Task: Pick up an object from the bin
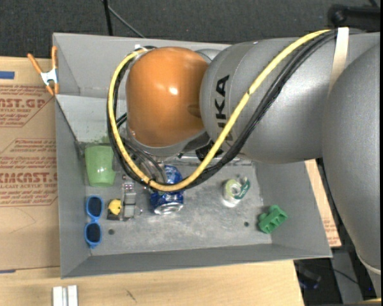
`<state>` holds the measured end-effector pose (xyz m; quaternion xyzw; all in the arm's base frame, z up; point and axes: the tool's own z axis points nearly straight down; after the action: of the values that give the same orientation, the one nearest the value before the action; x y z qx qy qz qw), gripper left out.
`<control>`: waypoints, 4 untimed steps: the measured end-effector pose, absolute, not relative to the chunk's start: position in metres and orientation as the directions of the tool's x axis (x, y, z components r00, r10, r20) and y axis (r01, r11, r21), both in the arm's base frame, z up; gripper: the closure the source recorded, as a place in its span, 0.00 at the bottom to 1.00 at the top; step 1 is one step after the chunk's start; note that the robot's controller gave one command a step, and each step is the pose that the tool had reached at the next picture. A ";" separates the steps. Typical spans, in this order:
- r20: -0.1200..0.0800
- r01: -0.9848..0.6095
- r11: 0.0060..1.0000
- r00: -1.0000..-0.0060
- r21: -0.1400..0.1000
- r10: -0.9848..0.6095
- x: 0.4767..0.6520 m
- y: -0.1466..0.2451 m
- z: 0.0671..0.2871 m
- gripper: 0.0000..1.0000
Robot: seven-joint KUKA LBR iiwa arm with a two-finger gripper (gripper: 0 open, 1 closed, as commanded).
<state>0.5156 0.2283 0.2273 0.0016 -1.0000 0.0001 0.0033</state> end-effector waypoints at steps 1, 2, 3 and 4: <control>0.007 -0.014 1.000 -1.000 -0.002 -0.014 0.517 0.181 0.065 0.00; -0.004 -0.071 0.997 -0.997 0.002 -0.071 0.527 0.212 0.101 0.00; 0.000 -0.025 1.000 -1.000 0.000 -0.025 0.528 0.187 0.109 0.00; 0.003 0.198 0.980 -0.980 0.000 0.198 0.524 0.200 0.068 0.00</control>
Offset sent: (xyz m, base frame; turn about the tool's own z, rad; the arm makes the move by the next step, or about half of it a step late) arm 0.0041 -0.0465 -0.1573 -0.0114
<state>0.5243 0.1996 0.0684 -0.0996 -0.9950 0.0000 0.0016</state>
